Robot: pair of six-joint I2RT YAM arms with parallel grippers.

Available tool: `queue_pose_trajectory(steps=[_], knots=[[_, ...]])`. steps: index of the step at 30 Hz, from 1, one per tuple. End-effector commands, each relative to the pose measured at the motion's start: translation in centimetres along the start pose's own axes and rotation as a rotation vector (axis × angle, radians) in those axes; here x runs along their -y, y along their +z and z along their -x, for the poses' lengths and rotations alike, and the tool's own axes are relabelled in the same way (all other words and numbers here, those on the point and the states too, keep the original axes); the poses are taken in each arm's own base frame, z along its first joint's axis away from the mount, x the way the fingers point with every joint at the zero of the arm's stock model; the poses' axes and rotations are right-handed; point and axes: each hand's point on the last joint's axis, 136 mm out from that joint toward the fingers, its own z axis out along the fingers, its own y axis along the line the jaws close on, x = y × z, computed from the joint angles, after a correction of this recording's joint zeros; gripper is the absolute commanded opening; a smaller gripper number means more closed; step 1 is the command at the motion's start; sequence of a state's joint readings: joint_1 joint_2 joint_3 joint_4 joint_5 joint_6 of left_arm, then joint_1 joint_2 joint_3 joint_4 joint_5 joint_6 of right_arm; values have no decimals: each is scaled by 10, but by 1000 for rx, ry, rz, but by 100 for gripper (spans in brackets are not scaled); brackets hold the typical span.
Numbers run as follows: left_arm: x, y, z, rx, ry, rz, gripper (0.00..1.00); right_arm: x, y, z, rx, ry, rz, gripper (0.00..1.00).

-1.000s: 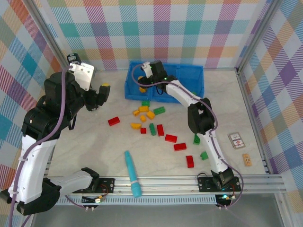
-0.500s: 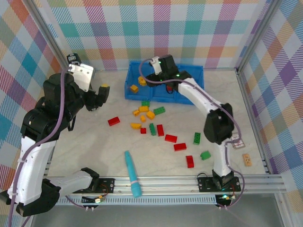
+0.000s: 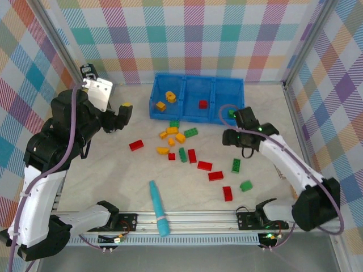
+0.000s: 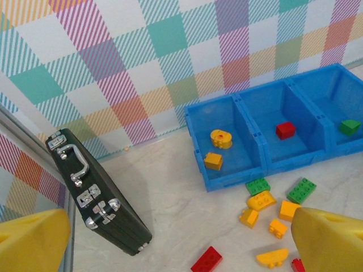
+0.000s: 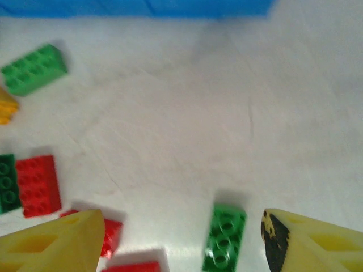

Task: Sort the legos into containers by color
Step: Pick up the lego from the middle-right of the table.

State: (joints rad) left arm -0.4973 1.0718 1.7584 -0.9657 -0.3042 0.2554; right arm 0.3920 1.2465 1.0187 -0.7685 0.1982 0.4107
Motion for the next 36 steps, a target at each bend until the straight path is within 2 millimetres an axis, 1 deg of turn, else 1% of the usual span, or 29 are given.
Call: queue_pose_trajectory(steps=[1, 3, 6, 10, 12, 17, 18, 19, 24, 30, 33, 36], knots=[[4, -3, 10, 33, 0, -19, 100, 18, 6, -40, -82, 195, 3, 73], [4, -4, 12, 37, -5, -21, 100, 23, 15, -56, -107, 242, 11, 72], [3, -5, 14, 43, -14, -24, 100, 23, 30, -72, -149, 267, 26, 72], [5, -6, 15, 46, -24, -34, 100, 21, 47, -79, -185, 281, 25, 72], [8, -10, 19, 58, -39, -63, 100, 23, 57, -82, -203, 282, 6, 71], [11, -16, 27, 79, -58, -94, 100, 23, 77, -83, -241, 270, -17, 69], [10, -16, 26, 76, -55, -87, 100, 24, 80, -82, -248, 264, -28, 73], [9, -16, 25, 73, -55, -79, 100, 24, 82, -82, -256, 257, -35, 73], [6, -16, 24, 71, -55, -61, 100, 25, 92, -83, -289, 230, -55, 67], [6, -14, 24, 69, -52, -58, 100, 26, 96, -85, -303, 208, -70, 51], [5, -16, 24, 71, -53, -54, 100, 24, 93, -76, -289, 188, -65, 47], [3, -17, 24, 76, -53, -49, 100, 26, 87, -63, -262, 160, -91, 42]])
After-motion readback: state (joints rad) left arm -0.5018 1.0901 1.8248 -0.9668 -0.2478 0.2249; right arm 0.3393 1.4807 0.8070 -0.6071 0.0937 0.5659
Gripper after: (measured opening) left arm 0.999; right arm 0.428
